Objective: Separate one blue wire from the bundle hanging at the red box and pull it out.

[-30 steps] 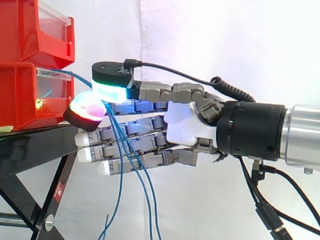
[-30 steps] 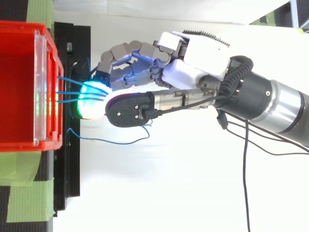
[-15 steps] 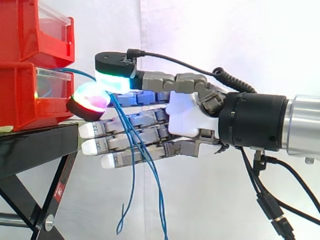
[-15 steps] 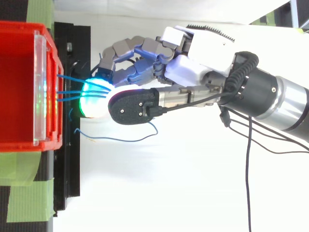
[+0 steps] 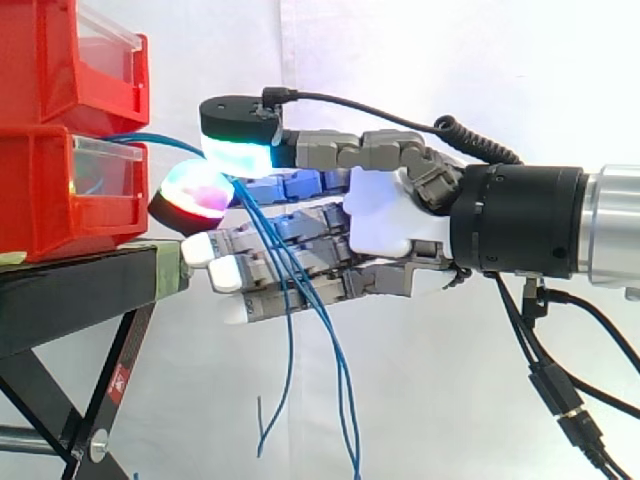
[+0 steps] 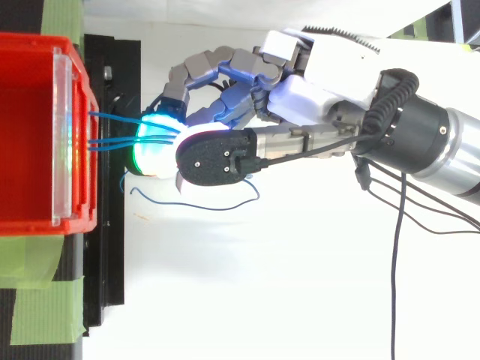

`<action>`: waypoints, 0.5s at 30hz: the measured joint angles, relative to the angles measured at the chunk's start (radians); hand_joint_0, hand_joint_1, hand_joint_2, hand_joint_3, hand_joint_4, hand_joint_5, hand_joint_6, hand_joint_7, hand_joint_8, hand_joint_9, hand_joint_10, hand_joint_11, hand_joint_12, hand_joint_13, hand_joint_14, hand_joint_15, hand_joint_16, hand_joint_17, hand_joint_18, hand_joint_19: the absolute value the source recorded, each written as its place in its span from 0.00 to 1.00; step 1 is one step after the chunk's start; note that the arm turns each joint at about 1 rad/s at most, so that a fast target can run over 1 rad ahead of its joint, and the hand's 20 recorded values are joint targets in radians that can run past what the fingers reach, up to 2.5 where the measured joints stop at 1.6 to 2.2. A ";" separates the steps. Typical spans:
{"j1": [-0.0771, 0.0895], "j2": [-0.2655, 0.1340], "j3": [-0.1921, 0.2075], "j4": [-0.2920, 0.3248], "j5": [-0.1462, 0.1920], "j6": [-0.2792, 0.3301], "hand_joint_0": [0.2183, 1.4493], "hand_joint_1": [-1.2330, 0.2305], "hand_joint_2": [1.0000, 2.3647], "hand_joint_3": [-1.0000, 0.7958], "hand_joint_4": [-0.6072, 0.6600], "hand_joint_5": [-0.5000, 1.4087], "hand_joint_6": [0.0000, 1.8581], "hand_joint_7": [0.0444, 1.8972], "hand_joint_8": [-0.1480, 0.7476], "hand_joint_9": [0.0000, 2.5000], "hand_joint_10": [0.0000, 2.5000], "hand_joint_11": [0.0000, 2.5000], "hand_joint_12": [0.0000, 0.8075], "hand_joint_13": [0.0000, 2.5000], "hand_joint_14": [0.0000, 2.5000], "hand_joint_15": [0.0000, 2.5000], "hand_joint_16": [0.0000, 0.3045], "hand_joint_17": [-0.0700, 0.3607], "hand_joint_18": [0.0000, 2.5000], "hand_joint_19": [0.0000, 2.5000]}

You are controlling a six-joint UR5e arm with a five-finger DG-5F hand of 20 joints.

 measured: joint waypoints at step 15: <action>-0.008 0.003 0.000 -0.009 -0.008 0.000 0.31 0.42 0.00 0.54 0.68 0.18 0.49 0.46 0.67 0.35 0.00 0.19 0.64 0.64 0.01 0.46 0.21 0.50 0.34 0.11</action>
